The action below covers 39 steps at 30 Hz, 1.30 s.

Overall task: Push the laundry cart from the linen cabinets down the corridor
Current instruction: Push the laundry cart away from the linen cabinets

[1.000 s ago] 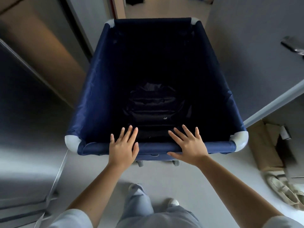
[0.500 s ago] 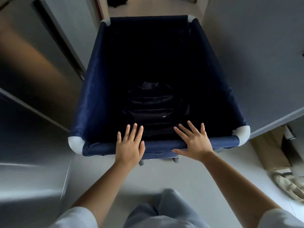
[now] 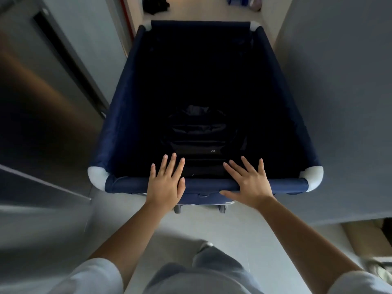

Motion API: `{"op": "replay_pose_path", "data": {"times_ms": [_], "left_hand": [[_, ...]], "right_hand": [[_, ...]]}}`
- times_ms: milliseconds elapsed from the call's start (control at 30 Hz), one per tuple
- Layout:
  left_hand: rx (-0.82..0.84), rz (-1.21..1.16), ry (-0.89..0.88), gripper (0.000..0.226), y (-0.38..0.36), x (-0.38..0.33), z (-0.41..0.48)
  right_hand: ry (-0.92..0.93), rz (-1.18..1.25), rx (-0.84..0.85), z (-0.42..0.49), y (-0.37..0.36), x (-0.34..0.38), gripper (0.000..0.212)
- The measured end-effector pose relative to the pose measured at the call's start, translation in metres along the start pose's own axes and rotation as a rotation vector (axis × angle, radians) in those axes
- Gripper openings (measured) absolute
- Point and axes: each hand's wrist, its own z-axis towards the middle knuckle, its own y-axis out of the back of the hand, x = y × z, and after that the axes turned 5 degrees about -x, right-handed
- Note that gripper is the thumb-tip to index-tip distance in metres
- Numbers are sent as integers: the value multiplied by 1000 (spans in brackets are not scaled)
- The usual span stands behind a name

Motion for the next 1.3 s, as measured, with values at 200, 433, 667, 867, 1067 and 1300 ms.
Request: {"op": "replay_pose_path", "data": {"times_ms": [200, 433, 667, 867, 1067, 1300], "left_hand": [[-29, 25, -61, 51, -7, 31, 76], [-46, 12, -95, 52, -12, 66, 171], [-48, 7, -139, 53, -15, 102, 269], [-19, -12, -128, 57, -18, 120, 348], [6, 29, -107, 52, -28, 132, 428], [24, 63, -90, 55, -34, 139, 517]], "right_hand": [[-25, -4, -10, 72, -10, -20, 80], [-63, -4, -44, 163, -16, -41, 82], [-169, 50, 3, 257, -34, -67, 87], [-161, 82, -34, 331, -38, -96, 84], [-135, 91, -74, 399, -44, -134, 82], [-121, 88, -94, 477, -51, -179, 80]]}}
